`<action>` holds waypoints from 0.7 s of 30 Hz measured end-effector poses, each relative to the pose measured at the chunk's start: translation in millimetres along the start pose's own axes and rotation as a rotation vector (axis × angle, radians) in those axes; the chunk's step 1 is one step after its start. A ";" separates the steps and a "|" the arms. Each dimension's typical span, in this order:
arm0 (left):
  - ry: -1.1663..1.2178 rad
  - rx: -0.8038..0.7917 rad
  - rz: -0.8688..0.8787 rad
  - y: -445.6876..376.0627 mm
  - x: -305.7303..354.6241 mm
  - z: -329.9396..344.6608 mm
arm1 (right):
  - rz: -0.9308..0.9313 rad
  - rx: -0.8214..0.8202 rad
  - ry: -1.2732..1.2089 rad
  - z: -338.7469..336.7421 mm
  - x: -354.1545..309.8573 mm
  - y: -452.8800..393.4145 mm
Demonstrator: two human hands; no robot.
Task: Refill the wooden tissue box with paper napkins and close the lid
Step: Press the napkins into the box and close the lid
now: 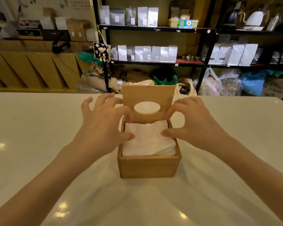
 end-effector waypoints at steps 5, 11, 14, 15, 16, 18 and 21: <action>0.032 -0.178 0.004 6.1 -4.6 2.2 | 0.024 -0.222 -0.102 -3.6 5.3 4.9; -0.136 -0.250 0.048 9.2 2.6 8.1 | -0.076 -0.307 0.179 7.3 0.3 7.2; -0.203 -0.255 0.052 10.7 3.0 9.7 | -0.133 -0.344 0.277 7.8 -1.0 7.9; -0.216 -0.266 0.047 11.0 2.7 10.6 | -0.145 -0.358 0.306 8.0 -1.8 8.3; -0.226 -0.278 0.046 10.7 2.6 11.6 | -0.159 -0.372 0.333 8.5 -2.7 8.1; -0.242 -0.294 0.059 8.8 3.3 13.2 | -0.183 -0.390 0.366 8.6 -5.7 6.1; -0.252 -0.305 0.076 5.3 5.1 14.6 | -0.135 -0.354 0.277 6.0 -9.5 0.8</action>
Point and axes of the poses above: each hand's wrist, its own y-axis away from the middle knuckle, its own z-axis out of the palm, x = y × z, the point moved 3 cm from there along -y, towards the middle knuckle, and after that the axes turned 12 degrees about x, right-handed, at the moved point
